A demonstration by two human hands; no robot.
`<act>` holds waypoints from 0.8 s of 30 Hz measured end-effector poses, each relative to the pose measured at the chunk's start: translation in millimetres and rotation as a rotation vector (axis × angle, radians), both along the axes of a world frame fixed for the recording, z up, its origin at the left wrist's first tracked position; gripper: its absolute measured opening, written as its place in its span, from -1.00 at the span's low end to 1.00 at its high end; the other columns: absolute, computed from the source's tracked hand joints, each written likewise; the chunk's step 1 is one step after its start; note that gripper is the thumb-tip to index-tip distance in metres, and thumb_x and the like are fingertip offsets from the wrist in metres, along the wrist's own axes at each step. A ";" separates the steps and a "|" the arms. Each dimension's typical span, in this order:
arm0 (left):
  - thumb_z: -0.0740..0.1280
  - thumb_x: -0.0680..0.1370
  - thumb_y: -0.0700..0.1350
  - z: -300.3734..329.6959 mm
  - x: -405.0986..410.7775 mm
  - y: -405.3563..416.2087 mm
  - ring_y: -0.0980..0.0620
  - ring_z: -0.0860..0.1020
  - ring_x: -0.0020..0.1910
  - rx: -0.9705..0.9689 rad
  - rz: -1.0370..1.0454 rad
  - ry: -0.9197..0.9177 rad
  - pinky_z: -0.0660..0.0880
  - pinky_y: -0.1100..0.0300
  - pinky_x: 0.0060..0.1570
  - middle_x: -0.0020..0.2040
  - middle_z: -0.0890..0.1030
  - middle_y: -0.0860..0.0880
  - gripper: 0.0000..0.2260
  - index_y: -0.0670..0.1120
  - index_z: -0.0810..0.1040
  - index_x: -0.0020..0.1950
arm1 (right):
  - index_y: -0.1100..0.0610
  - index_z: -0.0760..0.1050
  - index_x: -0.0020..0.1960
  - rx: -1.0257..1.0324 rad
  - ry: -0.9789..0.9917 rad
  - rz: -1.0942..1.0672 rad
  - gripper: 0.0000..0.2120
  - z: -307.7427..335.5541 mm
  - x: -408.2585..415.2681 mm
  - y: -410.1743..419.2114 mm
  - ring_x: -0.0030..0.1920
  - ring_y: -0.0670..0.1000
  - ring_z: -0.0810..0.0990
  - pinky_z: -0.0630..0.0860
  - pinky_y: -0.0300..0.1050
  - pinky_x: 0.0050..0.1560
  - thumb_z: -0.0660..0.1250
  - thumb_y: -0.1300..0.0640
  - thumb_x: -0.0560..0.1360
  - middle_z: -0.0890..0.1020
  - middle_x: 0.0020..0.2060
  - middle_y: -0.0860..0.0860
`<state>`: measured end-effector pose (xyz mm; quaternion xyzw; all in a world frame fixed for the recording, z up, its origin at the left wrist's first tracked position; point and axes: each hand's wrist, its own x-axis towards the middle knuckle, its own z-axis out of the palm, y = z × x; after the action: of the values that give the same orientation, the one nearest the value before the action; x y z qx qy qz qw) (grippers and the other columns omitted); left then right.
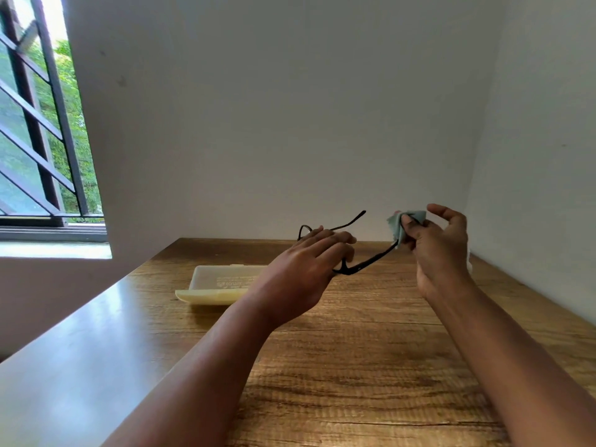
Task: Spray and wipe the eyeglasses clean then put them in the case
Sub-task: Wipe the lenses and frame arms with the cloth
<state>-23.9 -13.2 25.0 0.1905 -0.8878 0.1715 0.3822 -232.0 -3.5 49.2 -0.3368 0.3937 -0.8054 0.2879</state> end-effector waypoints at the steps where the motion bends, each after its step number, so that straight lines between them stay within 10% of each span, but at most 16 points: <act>1: 0.38 0.52 -0.30 0.1 -0.1 0.4 -0.05 0.43 0.38 -0.009 0.002 0.002 0.31 0.03 0.43 0.33 0.53 -0.11 -0.77 -0.17 0.54 0.17 | 0.06 0.33 0.22 -0.035 0.002 -0.005 -0.60 1.5 -0.7 0.9 -0.13 -0.13 0.67 0.53 -0.29 -0.20 0.33 0.41 0.52 0.64 -0.08 0.06; 24: 0.44 0.45 -0.32 3.6 6.6 0.7 -0.12 0.59 0.14 0.000 0.182 0.149 0.48 0.09 0.17 0.14 0.62 -0.13 -0.76 -0.19 0.55 0.10 | 0.01 0.25 0.38 0.114 0.172 0.506 -0.26 -10.0 46.7 17.2 0.06 0.09 0.66 0.62 -0.10 -0.04 0.47 0.34 0.31 0.63 0.07 0.22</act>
<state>-17.3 -12.5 28.7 0.2826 -0.8359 0.1909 0.4301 -185.3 13.7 39.2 -0.4749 0.3646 -0.6527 0.4641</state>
